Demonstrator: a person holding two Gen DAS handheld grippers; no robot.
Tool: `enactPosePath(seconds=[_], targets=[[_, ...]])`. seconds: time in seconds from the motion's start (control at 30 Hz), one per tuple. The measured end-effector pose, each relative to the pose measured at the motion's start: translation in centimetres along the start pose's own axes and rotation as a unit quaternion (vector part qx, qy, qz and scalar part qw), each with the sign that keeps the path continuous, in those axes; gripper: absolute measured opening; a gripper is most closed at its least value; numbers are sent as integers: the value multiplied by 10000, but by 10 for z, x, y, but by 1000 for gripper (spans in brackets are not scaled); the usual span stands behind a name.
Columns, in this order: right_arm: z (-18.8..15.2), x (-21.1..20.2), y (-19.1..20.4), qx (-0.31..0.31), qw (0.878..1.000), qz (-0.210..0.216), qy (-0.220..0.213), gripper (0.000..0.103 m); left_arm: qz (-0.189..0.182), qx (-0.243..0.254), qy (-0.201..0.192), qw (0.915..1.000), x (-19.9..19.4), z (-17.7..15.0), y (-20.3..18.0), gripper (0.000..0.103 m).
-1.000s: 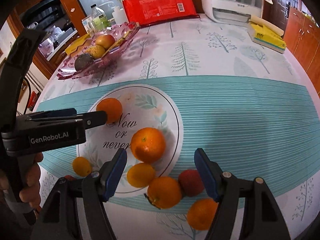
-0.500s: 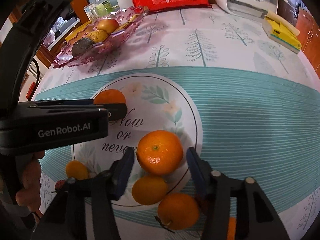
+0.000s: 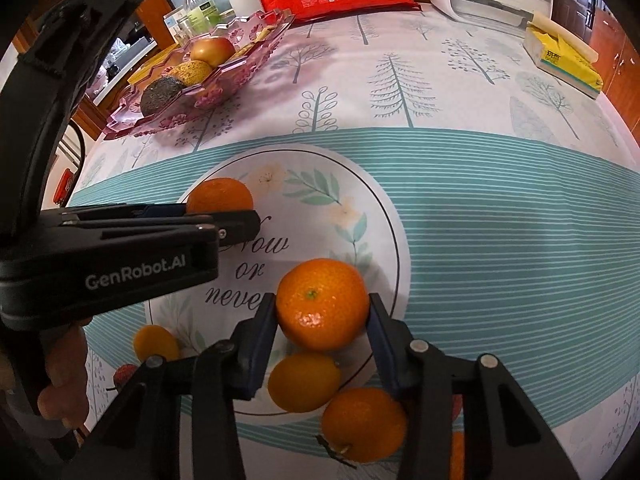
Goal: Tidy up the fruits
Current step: 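Grasp an orange with the right tool while the left tool grasps another orange, then lift and carry both oranges with both tools to the pink bowl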
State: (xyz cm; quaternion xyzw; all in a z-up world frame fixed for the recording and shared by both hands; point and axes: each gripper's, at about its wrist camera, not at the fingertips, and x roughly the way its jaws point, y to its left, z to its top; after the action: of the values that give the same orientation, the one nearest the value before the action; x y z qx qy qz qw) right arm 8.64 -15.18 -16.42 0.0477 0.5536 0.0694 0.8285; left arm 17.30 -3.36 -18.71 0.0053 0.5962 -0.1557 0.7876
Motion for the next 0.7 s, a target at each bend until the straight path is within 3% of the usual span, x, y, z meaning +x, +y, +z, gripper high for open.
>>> enactPosePath(seconds=[0.43,0.7], targets=[[4,-39,23,-141,9994,-21,-320,44,90,-13,-347,9994,-72,-21,19,43],[11,-78,50,-355,9976,88,-587,44,283,-56,-721,9970,-141,-37,37,43]])
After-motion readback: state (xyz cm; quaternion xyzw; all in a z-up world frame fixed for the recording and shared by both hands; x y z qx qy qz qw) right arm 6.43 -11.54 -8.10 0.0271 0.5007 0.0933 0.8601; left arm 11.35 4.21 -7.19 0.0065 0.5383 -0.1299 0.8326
